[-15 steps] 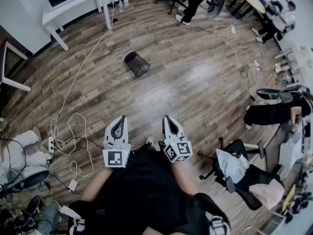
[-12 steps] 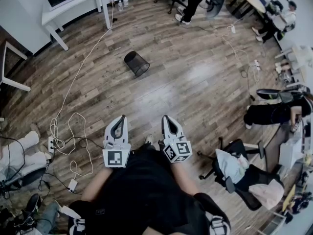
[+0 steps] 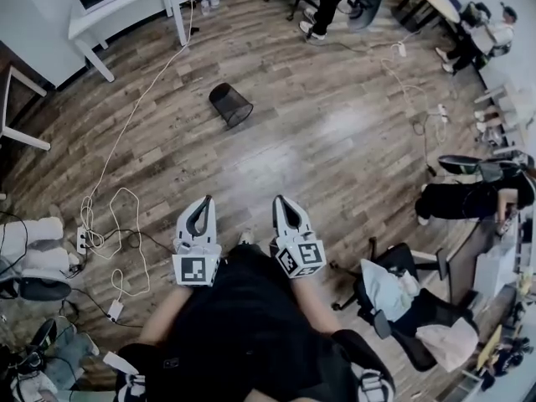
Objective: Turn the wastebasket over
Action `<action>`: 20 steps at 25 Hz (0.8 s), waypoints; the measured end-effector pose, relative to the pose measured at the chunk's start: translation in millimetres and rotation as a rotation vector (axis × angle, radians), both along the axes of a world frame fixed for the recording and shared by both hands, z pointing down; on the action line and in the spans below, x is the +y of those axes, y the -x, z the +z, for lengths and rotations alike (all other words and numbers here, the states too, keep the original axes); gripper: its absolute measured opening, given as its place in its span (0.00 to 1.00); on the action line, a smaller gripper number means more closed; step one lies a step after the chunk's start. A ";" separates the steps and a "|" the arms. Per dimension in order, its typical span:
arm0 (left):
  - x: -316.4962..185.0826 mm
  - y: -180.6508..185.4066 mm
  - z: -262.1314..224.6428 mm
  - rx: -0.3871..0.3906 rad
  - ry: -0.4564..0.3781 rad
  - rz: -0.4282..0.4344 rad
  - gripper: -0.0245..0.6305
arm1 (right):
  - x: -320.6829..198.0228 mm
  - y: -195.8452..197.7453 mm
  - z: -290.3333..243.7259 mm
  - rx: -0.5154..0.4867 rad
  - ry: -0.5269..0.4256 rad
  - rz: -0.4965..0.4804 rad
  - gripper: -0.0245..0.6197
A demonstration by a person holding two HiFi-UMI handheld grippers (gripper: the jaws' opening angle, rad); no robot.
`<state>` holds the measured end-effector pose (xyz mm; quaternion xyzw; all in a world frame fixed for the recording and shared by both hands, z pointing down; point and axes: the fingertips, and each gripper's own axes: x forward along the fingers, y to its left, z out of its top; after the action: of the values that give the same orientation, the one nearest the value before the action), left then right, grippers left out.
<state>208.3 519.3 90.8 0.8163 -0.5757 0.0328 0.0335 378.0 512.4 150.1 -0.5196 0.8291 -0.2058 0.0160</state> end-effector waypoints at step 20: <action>-151.7 -35.8 54.4 0.010 0.079 0.005 0.09 | -151.0 -49.4 60.2 0.005 0.090 0.015 0.09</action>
<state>244.1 367.6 145.3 0.8159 -0.5718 0.0516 0.0685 427.4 361.4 210.2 -0.5268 0.8150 -0.2412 -0.0080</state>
